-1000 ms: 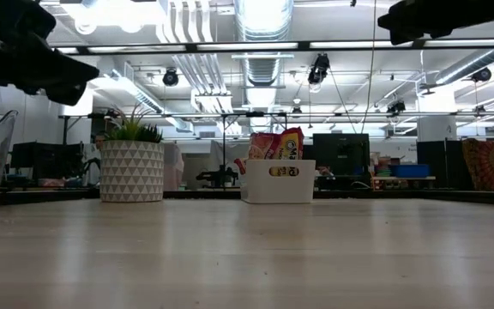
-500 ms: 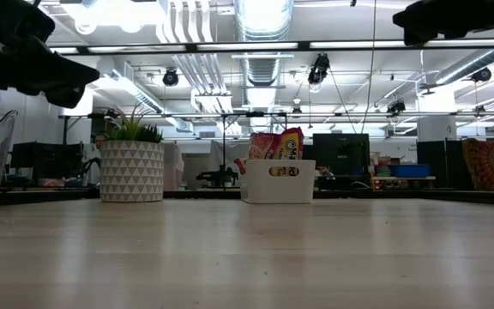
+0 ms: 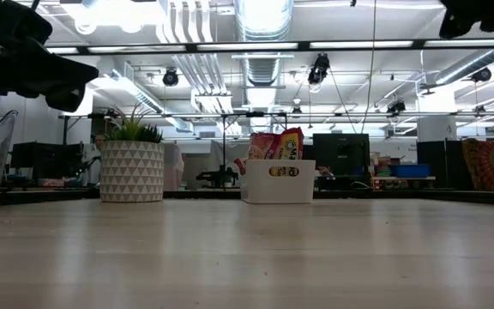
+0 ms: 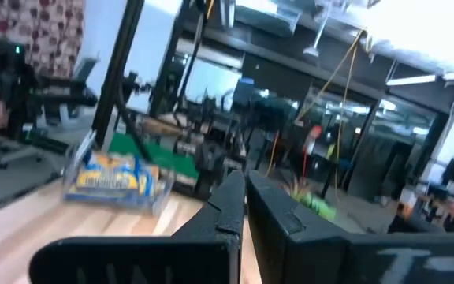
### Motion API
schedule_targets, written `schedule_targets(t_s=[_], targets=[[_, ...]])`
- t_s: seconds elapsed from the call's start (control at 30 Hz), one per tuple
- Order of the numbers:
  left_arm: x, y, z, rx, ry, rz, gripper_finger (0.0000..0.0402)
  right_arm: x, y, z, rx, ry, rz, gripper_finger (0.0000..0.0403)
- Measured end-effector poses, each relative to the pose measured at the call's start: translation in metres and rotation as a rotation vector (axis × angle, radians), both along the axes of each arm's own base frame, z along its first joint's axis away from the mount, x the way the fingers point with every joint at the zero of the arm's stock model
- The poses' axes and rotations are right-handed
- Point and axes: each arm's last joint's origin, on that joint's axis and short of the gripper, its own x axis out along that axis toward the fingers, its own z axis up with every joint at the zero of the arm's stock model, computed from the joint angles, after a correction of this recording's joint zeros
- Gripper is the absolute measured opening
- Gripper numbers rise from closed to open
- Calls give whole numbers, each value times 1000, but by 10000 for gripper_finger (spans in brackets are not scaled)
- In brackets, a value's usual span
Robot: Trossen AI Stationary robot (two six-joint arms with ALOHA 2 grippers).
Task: Sort Maruchan noodles
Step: Return to Home Position
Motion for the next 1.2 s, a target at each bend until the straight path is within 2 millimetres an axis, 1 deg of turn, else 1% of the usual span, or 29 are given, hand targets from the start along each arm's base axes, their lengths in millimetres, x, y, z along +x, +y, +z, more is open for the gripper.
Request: schedule_targets(t_s=[0.1,0.23,0.3,0.37,0.43,0.5,0.63,0.73,0.83,0.93,1.03,1.1,1.2], targets=[[0,0,0,2,-2,-4,0,1,0,-7,-4,26,0,9],[0,0,0,-1,-4,-15,0,4,0,-6,-3,24,-1,9],[0,-1,0,-47,-1,-31,0,6,0,-11,6,51,-2,9],[0,-2,-1,-104,8,-66,0,6,0,-13,18,51,-5,9],[0,-4,-3,-110,12,-119,0,6,0,-16,24,54,-4,9],[1,-5,-4,-90,15,-140,0,8,0,-24,24,82,-6,9],[1,-4,-3,-87,8,-131,0,9,-1,-26,60,66,-45,9],[1,-3,-2,-116,-7,-73,0,10,-2,-30,72,91,-62,9],[1,-2,-2,-129,0,-40,0,11,0,-33,91,102,-6,9],[2,-2,-3,-127,7,-35,0,13,0,-35,163,121,18,9],[2,-2,-3,-125,16,-35,0,14,-2,-38,230,137,-43,9],[2,-2,-4,-125,21,-34,0,15,-3,-38,211,138,-88,9],[3,-2,-4,-127,27,-34,0,16,-5,-39,75,141,-184,9]])
